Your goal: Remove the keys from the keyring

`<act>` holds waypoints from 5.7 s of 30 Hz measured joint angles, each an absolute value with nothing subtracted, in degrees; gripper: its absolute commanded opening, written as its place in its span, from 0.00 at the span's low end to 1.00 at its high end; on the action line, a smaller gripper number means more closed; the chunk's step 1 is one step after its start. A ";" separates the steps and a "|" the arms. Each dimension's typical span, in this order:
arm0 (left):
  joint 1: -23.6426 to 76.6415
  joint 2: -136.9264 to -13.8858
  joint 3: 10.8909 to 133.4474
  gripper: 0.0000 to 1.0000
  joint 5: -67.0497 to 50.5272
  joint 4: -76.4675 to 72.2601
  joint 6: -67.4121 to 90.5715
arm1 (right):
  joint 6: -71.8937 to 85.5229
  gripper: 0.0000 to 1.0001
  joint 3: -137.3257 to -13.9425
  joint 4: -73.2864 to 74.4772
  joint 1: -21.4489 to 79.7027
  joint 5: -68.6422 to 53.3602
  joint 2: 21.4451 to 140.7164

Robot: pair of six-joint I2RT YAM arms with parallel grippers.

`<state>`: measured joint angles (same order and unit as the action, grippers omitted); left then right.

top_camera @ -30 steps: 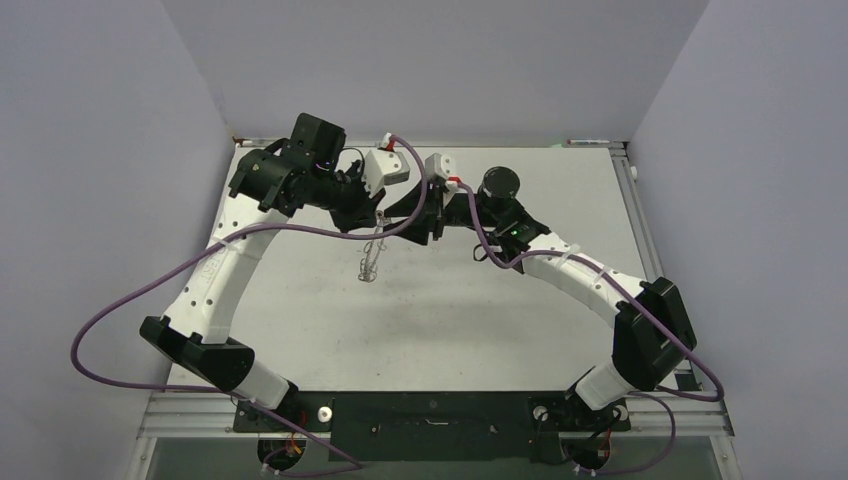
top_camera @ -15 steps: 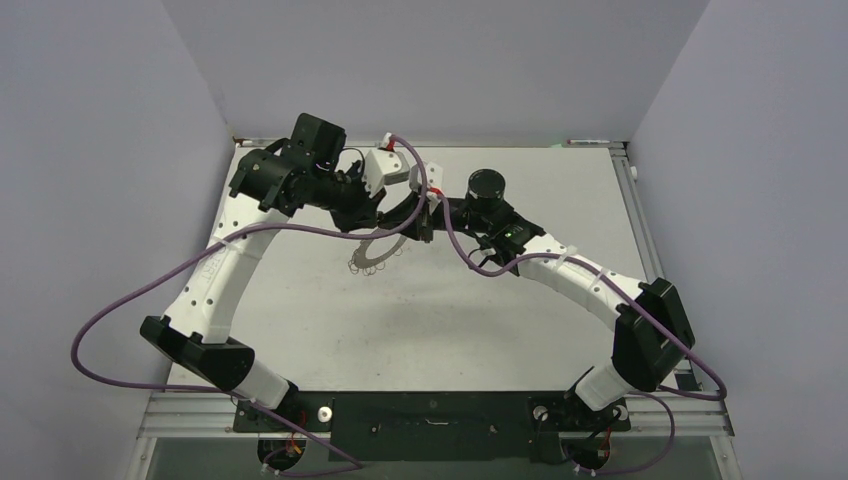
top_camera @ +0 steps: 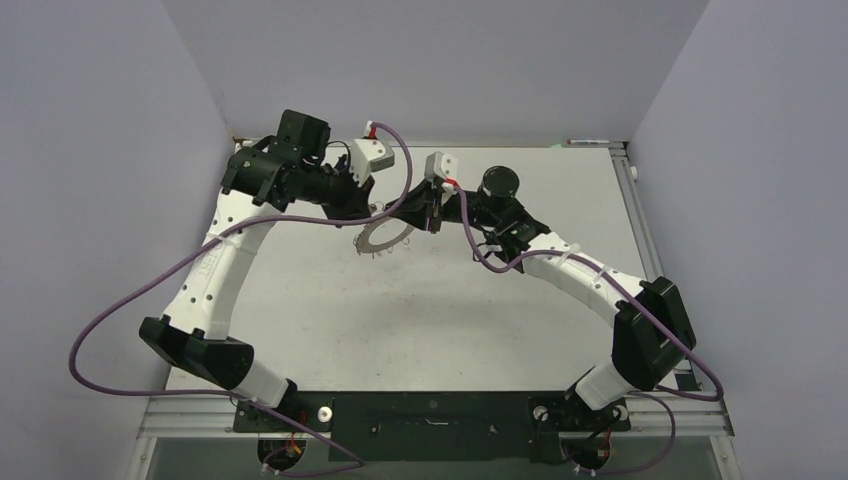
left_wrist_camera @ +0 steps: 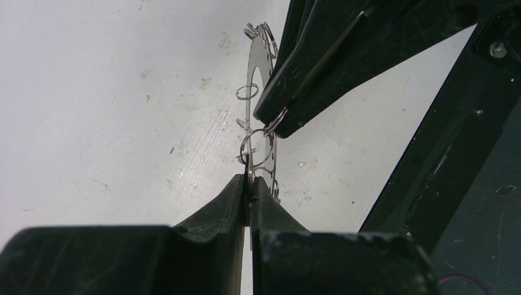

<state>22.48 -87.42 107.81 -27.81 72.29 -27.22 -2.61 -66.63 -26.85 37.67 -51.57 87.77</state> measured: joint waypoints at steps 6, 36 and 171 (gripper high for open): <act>22.46 -87.22 104.95 0.00 -30.04 69.76 -26.55 | 7.44 0.05 -63.61 -36.42 35.40 -54.76 88.14; 30.26 -86.32 100.07 0.00 -28.08 60.45 -19.70 | 41.85 0.05 -56.29 -76.62 34.44 -49.50 96.09; 3.09 -106.37 74.28 0.00 -4.27 45.08 -21.02 | -10.17 0.90 -60.84 7.03 21.15 -49.28 83.68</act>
